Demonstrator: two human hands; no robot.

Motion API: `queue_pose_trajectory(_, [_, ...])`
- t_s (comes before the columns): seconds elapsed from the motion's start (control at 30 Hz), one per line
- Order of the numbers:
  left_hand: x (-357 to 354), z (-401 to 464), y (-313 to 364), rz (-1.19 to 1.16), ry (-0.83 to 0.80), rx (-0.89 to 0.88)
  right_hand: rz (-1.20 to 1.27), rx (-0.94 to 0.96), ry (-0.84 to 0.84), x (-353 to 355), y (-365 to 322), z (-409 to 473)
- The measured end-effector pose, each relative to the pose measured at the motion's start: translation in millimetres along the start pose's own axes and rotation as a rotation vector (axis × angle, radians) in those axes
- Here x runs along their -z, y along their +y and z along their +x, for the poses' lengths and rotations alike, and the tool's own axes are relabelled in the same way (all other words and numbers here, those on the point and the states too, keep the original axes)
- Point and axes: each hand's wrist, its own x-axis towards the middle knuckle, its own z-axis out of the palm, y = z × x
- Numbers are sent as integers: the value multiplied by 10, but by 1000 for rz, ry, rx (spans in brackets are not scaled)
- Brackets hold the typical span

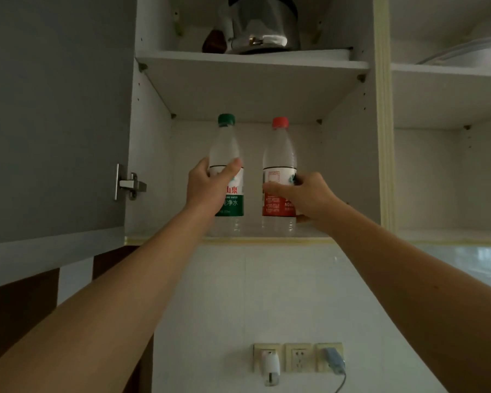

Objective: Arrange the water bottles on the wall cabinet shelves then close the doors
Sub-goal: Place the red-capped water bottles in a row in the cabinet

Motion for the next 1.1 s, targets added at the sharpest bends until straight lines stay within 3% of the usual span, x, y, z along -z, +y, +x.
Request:
queue_pose_trajectory(0.47, [-217, 328, -245, 232, 0, 60, -4, -40, 5, -344, 252, 428])
queue_pose_trajectory(0.6, [-124, 269, -45, 390, -94, 135, -179, -37, -55, -293, 202, 352])
queue_pose_trajectory(0.7, [-26, 121, 76, 464, -138, 217, -365, 1, -75, -182, 91, 173])
queue_pose_trajectory(0.87, [137, -290, 367, 564, -76, 139, -613, 140, -87, 242, -124, -413])
queue_pose_trajectory(1.1, [-13, -1072, 776, 466, -179, 166, -655, 154, -40, 776, -230, -1213])
